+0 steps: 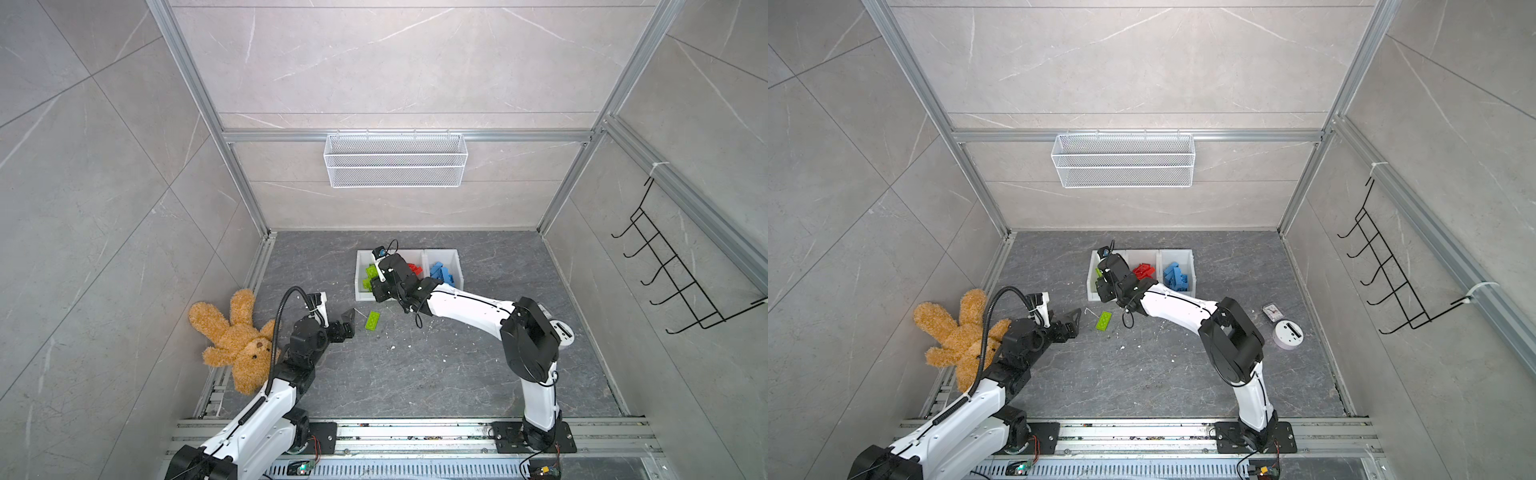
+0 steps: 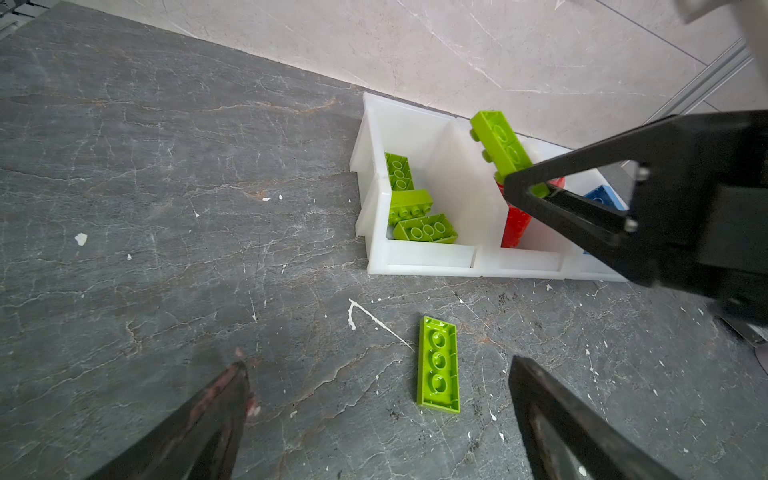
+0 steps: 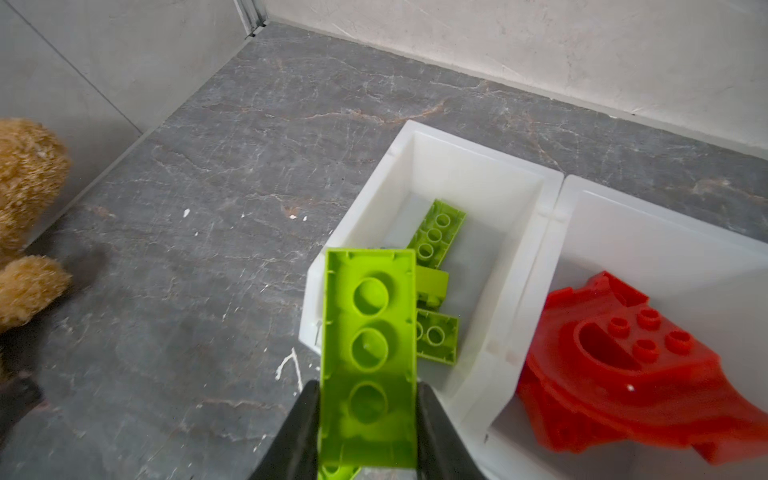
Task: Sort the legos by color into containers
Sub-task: 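Carry the brick over the lime-green compartment and open the right gripper, then move the right gripper down and grasp the last lime-green brick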
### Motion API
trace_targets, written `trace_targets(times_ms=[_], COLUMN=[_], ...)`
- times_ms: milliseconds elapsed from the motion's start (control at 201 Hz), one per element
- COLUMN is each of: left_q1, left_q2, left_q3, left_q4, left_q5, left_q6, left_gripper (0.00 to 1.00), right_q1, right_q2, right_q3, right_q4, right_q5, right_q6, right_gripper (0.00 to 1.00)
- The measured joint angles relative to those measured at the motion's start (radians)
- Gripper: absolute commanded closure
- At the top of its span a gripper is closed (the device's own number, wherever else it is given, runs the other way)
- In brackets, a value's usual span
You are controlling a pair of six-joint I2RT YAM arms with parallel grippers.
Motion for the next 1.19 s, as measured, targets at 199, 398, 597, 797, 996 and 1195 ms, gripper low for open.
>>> trace_targets(times_ms=[199, 398, 597, 797, 996, 1195], left_q1=[0.0, 0.0, 0.0, 0.0, 0.0, 0.0], left_q2=[-0.005, -0.007, -0.007, -0.006, -0.007, -0.019], left_q3=[-0.003, -0.006, -0.006, -0.006, -0.006, -0.006], left_q4=[0.0, 0.0, 0.0, 0.0, 0.0, -0.001], left_q5=[-0.002, -0.003, -0.006, -0.009, -0.008, -0.008], left_q6=[0.0, 0.0, 0.0, 0.0, 0.0, 0.0], left_gripper=[0.01, 0.01, 0.01, 0.01, 0.01, 0.01], right_q1=[-0.041, -0.049, -0.049, -0.049, -0.049, -0.049], right_q2=[0.114, 0.167, 0.195, 0.229, 0.237, 0.216], right_q3=[0.102, 0.156, 0.175, 0.232, 0.286, 0.248], right_q4=[-0.022, -0.041, -0.056, -0.103, -0.134, -0.129], right_q5=[-0.043, -0.08, -0.095, -0.094, -0.091, -0.095], right_q6=[0.002, 0.009, 0.008, 0.006, -0.003, -0.003], right_gripper=[0.68, 0.66, 0.63, 0.53, 0.41, 0.35])
